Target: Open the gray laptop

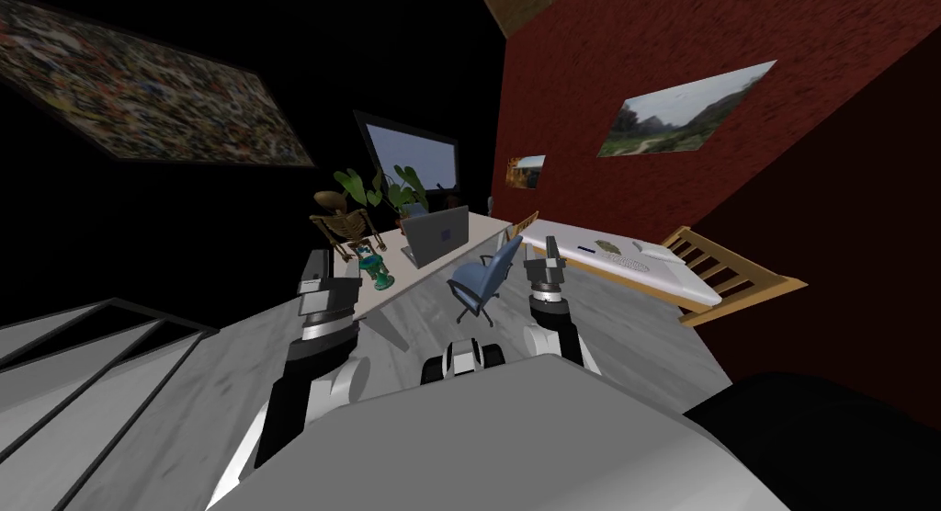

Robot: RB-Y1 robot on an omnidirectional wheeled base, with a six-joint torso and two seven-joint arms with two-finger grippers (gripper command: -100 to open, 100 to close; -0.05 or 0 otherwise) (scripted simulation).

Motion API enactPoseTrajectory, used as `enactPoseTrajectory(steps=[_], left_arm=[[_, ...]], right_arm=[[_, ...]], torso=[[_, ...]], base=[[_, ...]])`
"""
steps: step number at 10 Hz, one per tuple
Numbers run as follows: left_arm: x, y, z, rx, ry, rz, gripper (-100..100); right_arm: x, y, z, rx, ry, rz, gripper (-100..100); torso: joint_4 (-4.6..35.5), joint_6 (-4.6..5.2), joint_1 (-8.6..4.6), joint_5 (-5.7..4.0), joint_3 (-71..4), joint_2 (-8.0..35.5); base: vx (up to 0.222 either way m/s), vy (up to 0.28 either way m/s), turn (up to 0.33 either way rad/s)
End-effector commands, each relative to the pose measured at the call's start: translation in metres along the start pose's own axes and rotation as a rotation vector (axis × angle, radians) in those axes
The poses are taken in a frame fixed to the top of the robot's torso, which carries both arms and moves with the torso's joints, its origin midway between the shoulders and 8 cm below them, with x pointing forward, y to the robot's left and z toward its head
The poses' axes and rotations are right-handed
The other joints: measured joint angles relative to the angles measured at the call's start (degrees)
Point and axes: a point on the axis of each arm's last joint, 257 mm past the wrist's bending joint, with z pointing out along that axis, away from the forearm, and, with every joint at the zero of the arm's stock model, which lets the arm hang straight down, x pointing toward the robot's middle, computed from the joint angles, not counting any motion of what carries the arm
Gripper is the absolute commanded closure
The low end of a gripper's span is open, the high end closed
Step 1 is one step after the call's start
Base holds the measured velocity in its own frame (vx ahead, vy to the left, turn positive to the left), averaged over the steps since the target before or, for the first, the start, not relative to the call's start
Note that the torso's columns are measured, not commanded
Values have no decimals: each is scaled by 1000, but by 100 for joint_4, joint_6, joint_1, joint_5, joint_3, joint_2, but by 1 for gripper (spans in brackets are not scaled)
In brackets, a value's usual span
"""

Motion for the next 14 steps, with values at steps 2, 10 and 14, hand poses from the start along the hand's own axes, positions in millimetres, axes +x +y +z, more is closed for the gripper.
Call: enactPoseTrajectory(steps=[2, 10, 14], left_arm=[[12, 33, 9, -47, 68, 18, -100], [25, 108, 35, -156, 159, 69, -100], [25, 146, 55, -213, 190, 105, -100]], right_arm=[[0, 0, 0, 0, 0, 0, 0], [0, 0, 0, 0, 0, 0, 0], [0, 0, 0, 0, 0, 0, 0]], torso=[[6, 0, -1, 0, -7, 3], [6, 0, 3, 1, -7, 4], [7, -2, 4, 1, -6, 6]], base=[[-17, -35, -37], [-20, -43, -43], [-18, -39, -46]])
